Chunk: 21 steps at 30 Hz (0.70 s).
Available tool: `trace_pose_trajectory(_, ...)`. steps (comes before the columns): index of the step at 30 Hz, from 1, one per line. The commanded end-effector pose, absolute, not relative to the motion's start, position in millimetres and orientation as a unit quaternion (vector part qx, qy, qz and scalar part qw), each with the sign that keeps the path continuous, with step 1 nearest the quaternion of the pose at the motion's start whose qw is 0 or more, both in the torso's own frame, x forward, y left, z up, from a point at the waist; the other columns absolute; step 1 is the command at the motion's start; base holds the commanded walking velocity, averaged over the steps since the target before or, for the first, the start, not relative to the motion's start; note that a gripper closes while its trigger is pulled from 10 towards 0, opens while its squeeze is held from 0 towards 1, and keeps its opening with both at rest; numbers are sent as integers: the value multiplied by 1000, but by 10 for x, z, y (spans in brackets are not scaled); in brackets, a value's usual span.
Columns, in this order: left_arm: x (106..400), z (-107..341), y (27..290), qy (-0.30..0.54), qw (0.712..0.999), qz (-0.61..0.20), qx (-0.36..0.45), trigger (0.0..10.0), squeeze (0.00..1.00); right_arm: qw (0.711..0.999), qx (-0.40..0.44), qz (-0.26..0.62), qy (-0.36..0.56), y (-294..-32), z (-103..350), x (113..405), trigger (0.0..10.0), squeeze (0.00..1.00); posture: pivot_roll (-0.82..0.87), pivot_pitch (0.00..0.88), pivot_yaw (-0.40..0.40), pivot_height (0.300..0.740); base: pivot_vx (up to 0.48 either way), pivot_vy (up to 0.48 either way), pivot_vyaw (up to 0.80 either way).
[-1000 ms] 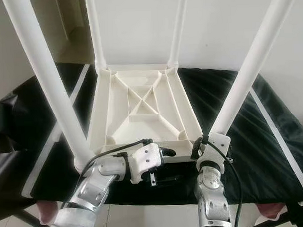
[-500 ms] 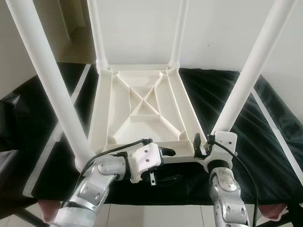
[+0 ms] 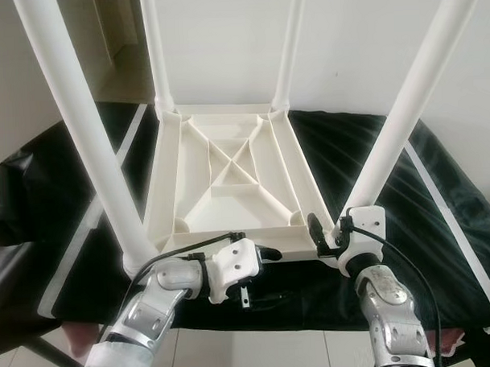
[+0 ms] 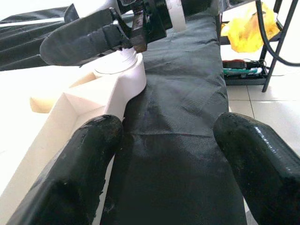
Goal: Building children table
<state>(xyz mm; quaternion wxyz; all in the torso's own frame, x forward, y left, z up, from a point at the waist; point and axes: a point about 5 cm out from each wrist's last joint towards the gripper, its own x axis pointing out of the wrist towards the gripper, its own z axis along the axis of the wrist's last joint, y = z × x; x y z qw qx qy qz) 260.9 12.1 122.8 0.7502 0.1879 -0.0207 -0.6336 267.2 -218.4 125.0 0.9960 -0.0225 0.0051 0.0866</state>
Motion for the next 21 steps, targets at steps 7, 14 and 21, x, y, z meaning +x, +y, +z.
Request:
trace_pose_trajectory(7, 2663, 1275, 117, -38, 791, -581, 189, 10000, 0, 991, -31, 129, 18, -2223, 1220, 2637, 0, 0, -9, 0, -70, 740, 0, 0, 0)
trace_pose_trajectory(14, 2666, 1283, 117, -40, 792, -580, 189, 10000, 0, 989, -33, 142, 29, -2246, 1159, 2604, 0, 0, -11, 0, -68, 740, 0, 0, 0)
trace_pose_trajectory(21, 2672, 1291, 117, -42, 791, -580, 190, 10000, 0, 989, -26, 139, 30, -2247, 1150, 2585, 0, 0, -13, 0, -65, 740, 0, 0, 0)
